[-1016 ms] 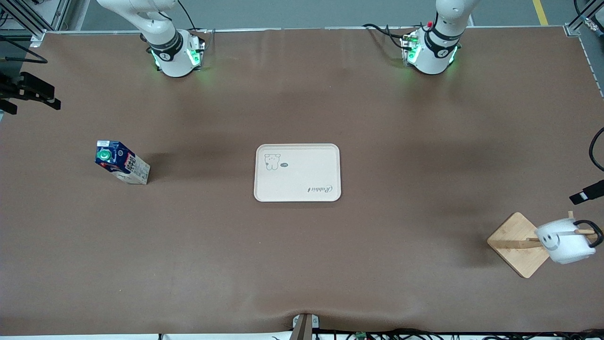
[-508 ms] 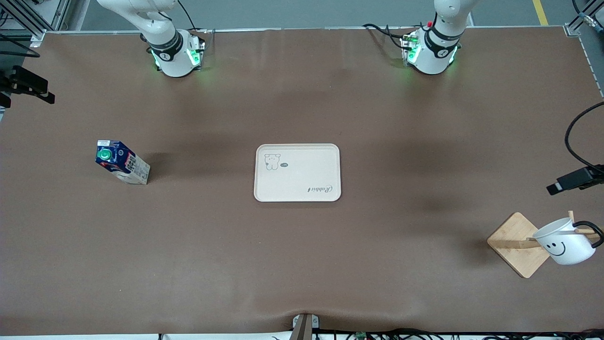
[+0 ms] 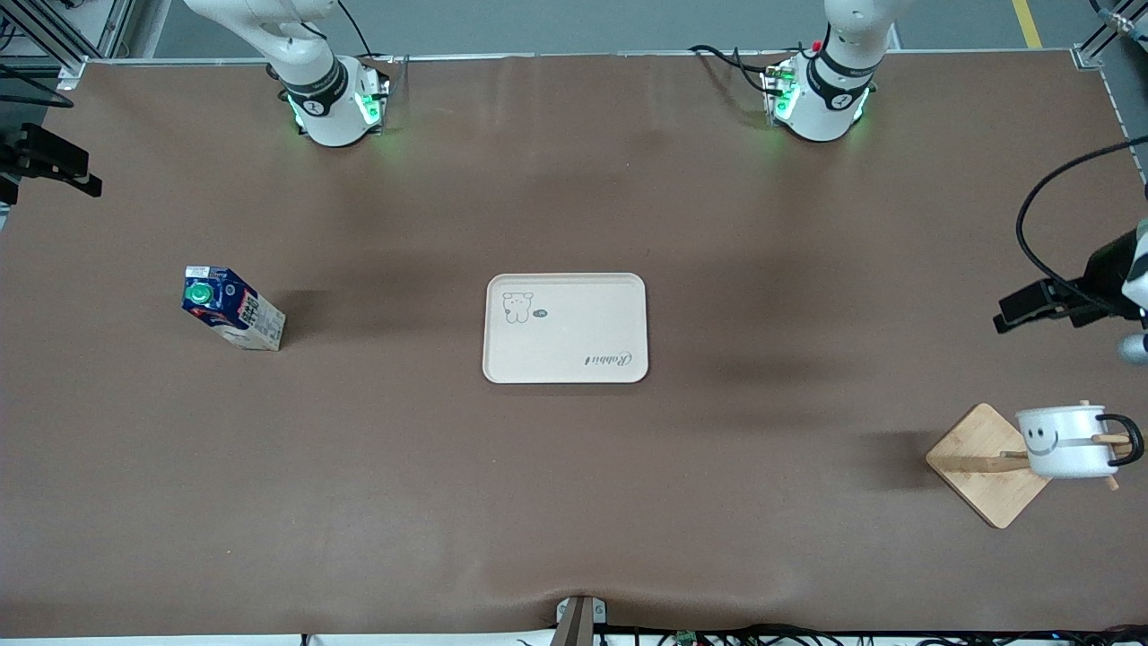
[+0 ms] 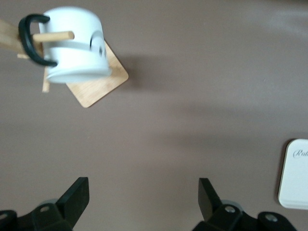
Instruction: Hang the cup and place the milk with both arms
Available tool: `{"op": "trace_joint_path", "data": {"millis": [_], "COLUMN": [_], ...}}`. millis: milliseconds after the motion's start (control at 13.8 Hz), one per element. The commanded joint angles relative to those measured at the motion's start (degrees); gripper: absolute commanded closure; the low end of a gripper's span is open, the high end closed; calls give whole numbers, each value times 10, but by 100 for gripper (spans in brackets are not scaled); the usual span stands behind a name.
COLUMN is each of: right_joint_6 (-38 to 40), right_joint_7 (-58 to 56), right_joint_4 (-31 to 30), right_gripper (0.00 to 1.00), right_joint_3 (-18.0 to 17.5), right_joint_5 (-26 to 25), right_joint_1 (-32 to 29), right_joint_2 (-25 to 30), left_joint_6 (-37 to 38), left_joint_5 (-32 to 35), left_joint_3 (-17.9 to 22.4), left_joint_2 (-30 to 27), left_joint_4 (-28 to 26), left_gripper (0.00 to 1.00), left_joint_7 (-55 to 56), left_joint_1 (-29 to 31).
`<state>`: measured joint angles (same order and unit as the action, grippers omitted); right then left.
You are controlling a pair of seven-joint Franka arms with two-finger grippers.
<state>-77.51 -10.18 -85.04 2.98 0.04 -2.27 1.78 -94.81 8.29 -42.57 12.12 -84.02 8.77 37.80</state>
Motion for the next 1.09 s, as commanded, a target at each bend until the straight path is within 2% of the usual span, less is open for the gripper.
{"op": "trace_joint_path", "data": {"millis": [0, 290, 508, 580, 653, 870, 1016], "right_joint_6": [4, 5, 10, 10, 9, 6, 9], "right_joint_7": [-5, -5, -5, -5, -2, 2, 12], "right_joint_4": [8, 11, 11, 11, 11, 11, 11], "right_gripper": [0, 0, 0, 0, 0, 0, 0], "right_joint_3": [-4, -3, -3, -3, -3, -3, -3], "right_joint_5": [-12, -13, -13, -12, -13, -4, -4], "right_joint_1": [-2, -5, -4, -5, -5, -5, -4], "right_joint_2": [5, 5, 5, 4, 4, 2, 1], "left_joint_6": [35, 89, 94, 94, 95, 110, 127], "left_joint_5": [28, 31, 32, 31, 33, 9, 0], "left_joint_3": [-1, 1, -3, 7, 34, 212, 277], "left_joint_2": [-35, -34, -42, -53, -58, -75, -94], "left_joint_4": [-4, 41, 47, 47, 47, 43, 28], "left_gripper": [0, 0, 0, 0, 0, 0, 0], "left_joint_7": [-8, -10, -10, -13, -29, -45, -44], "left_joint_1": [7, 8, 4, -12, -49, -213, -285]}}
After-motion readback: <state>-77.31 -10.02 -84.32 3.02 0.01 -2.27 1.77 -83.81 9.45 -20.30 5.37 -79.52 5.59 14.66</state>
